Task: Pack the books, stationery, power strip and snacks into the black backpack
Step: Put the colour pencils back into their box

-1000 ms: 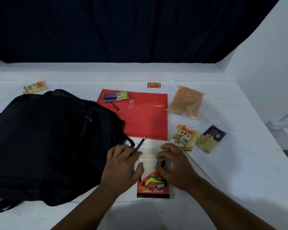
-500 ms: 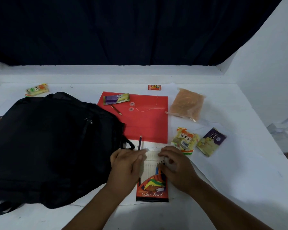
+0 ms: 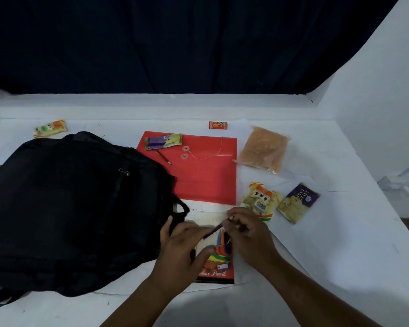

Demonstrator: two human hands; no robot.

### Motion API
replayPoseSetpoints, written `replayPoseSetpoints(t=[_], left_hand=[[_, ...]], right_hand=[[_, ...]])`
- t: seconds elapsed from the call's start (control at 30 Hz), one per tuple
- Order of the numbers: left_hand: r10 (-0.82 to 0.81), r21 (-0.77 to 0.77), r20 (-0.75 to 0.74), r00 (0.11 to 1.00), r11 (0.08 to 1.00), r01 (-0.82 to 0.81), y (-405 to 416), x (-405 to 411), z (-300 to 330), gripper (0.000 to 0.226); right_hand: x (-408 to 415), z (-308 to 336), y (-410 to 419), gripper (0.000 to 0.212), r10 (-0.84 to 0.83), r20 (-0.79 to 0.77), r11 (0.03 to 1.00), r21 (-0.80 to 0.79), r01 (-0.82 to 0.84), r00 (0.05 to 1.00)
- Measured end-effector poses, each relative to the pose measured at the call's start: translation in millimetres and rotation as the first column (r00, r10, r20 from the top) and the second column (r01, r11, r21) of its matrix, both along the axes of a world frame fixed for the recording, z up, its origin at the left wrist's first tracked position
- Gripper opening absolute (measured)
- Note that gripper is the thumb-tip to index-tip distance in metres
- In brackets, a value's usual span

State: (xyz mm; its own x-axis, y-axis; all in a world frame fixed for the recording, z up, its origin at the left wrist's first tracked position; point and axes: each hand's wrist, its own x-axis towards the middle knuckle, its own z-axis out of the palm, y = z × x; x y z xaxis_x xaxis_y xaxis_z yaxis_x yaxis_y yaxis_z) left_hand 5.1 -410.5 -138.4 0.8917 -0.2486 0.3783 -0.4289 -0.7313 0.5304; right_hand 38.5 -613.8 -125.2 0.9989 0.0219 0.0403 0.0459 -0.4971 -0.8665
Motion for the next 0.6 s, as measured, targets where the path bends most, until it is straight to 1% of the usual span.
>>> replayPoseSetpoints(t=[0.1,0.2,0.3,0.37,0.43,0.53,0.6], left_hand=[[0.027,0.027,0.017,0.999,0.999,-0.027,4.2,-0.9,-1.2,0.043],[0.042,0.043,0.004,0.999,0.998,-0.042,3.2,-0.4,-2.9,0.044],[0.047,0.065,-0.01,0.999,0.997,-0.046,1.5,0.0,-3.7,0.048],[0.05,0.071,-0.013,0.999,0.996,-0.049,1.7,0.4,-3.3,0.049],[0.054,0.077,-0.015,0.998,0.996,-0.053,2.0,0.5,-2.9,0.046],[0.061,0.086,-0.023,0.998,0.995,-0.059,2.3,0.4,-3.5,0.045],[0.058,0.088,-0.03,0.998,0.995,-0.055,2.6,0.4,-3.6,0.046]], right_hand=[[-0.5,7.6,-0.2,0.009,-0.091,-0.124,0.984,0.14,0.108,0.988],[1.9,11.9,1.3,0.012,-0.153,-0.167,0.962,0.199,0.185,0.974],[5.4,14.3,7.2,0.014,-0.174,-0.214,0.939,0.256,0.227,0.961],[5.6,14.5,12.2,0.013,-0.163,-0.212,0.957,0.202,0.206,0.964],[4.5,11.7,16.6,0.011,-0.144,-0.161,0.982,0.096,0.161,0.976],[5.8,9.9,22.4,0.012,-0.118,-0.1,0.993,-0.023,0.116,0.988],[8.5,10.4,24.9,0.021,-0.084,-0.055,0.992,-0.099,0.078,0.995]])
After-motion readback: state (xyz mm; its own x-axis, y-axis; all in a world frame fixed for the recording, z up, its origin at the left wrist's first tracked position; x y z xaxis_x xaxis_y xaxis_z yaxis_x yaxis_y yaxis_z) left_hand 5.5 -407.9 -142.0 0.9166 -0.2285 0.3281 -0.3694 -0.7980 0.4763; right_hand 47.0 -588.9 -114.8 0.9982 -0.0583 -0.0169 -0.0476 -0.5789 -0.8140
